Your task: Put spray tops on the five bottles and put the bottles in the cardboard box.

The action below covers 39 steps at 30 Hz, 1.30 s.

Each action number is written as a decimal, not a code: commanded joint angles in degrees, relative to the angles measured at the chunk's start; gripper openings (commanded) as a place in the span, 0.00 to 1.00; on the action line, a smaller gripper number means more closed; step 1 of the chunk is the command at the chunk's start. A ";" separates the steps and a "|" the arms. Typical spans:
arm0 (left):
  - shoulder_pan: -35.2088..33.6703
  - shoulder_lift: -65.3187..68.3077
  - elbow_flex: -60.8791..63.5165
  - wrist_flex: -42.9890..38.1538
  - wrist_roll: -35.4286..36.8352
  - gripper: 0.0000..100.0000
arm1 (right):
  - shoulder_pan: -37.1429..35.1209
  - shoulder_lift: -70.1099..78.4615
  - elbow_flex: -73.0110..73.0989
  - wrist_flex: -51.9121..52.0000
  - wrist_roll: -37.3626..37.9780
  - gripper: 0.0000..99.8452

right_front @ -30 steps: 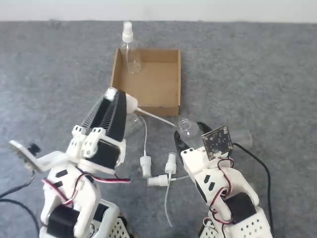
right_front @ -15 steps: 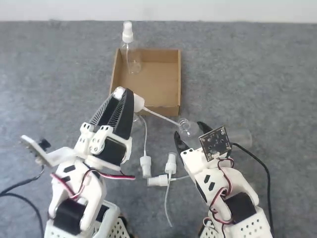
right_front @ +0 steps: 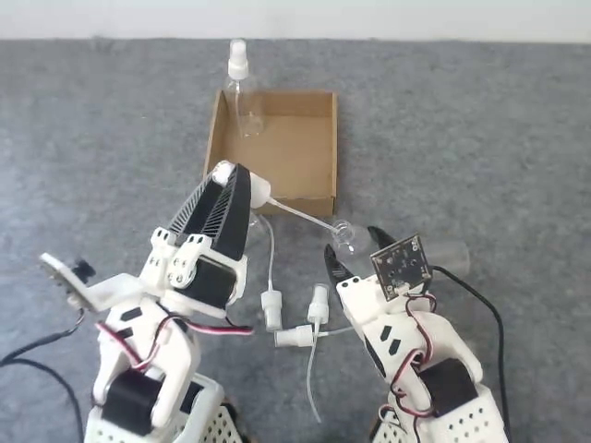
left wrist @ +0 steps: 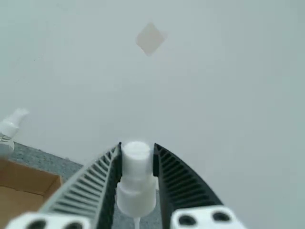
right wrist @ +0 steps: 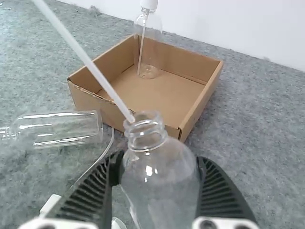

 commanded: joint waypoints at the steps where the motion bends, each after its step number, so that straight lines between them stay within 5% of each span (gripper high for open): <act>1: 0.18 0.00 1.54 -1.93 -0.62 0.01 | -0.57 -1.10 -0.62 0.13 0.70 0.10; 39: 15.30 -0.35 14.81 -1.85 -4.84 0.01 | -5.41 -1.10 -0.88 2.95 0.88 0.10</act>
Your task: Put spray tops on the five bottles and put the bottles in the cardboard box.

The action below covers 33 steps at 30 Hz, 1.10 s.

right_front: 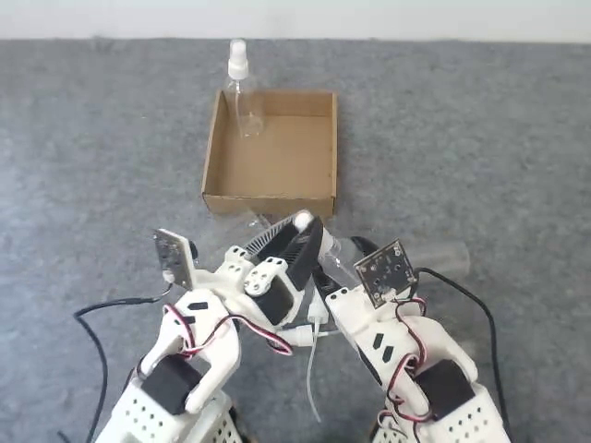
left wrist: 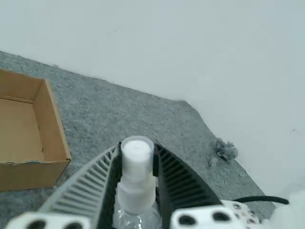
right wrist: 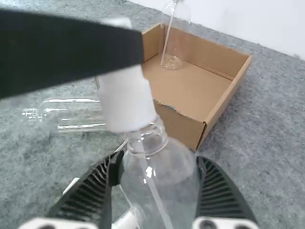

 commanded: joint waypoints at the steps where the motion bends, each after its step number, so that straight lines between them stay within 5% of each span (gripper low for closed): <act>1: 0.53 -1.23 -0.66 -1.76 -0.70 0.01 | -0.31 -1.10 -0.88 0.48 0.70 0.10; 13: 7.30 -1.23 3.65 -1.58 -7.65 0.01 | -0.31 -1.10 -0.44 0.57 3.60 0.10; 27: 7.03 -1.23 1.63 4.84 -12.31 0.01 | -0.04 -1.10 -0.53 0.57 3.52 0.10; 33: 1.93 -1.23 1.54 4.84 -12.66 0.01 | -0.04 -1.10 -0.53 0.57 3.52 0.10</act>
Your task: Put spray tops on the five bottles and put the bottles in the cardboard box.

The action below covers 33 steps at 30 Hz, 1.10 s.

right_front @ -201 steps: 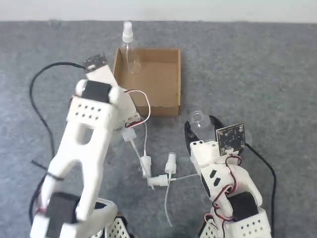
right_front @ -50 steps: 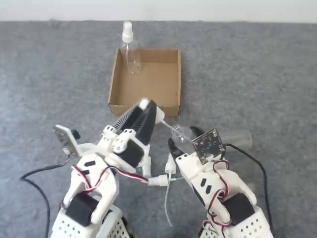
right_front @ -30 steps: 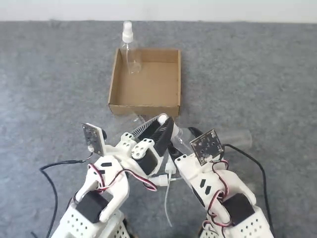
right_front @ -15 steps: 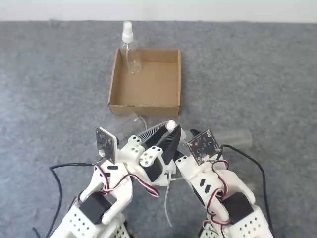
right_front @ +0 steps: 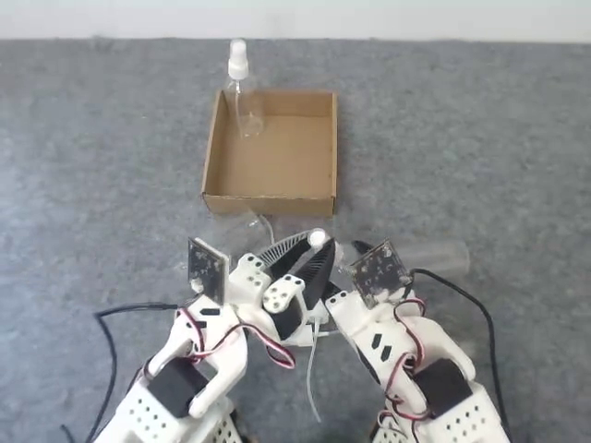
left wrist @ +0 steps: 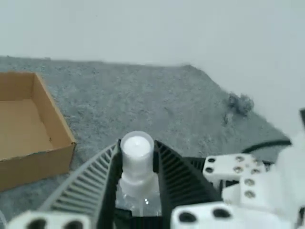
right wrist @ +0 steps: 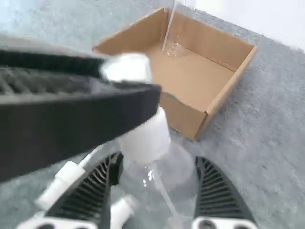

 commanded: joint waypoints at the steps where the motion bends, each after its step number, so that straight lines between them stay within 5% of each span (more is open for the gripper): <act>1: -2.55 -0.26 -1.36 1.23 -0.88 0.01 | -0.13 -1.19 -1.58 -0.13 0.62 0.10; 6: -2.55 -0.26 -1.45 1.23 -2.02 0.03 | -0.13 -1.19 -1.58 -0.13 0.62 0.10; 13: -2.55 -0.26 -3.38 5.10 -1.85 0.18 | -0.13 -1.19 -1.58 -0.13 0.62 0.10; 21: -2.55 -0.26 -12.62 15.21 3.96 0.18 | -0.04 -1.19 -1.49 -0.22 0.62 0.10; 33: -2.90 -0.35 -12.97 16.00 3.69 0.18 | 0.04 -1.19 -1.49 -0.22 0.62 0.10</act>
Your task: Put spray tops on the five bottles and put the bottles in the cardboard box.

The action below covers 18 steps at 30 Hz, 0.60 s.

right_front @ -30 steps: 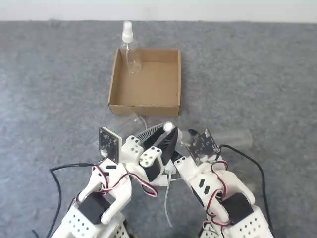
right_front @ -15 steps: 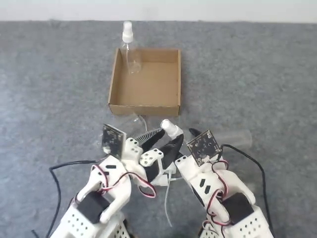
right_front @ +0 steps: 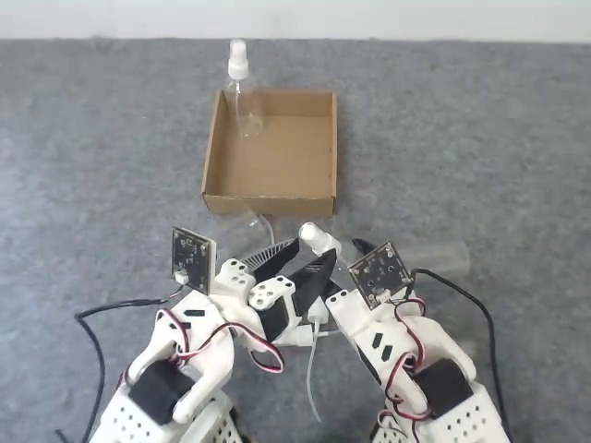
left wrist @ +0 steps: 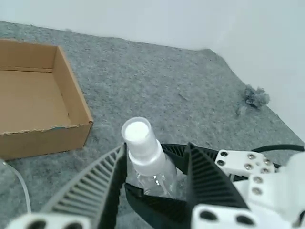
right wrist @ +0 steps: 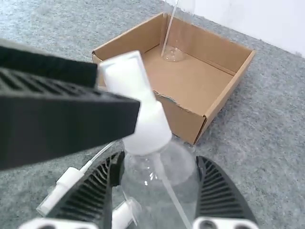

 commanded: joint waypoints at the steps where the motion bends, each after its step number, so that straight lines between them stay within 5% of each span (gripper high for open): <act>1: -0.09 -1.32 -3.30 0.26 0.35 0.18 | 0.31 -1.19 -1.32 -0.22 0.62 0.10; 18: -5.54 -1.32 -4.53 1.85 0.26 0.18 | 3.38 -1.19 -1.32 -1.54 0.53 0.10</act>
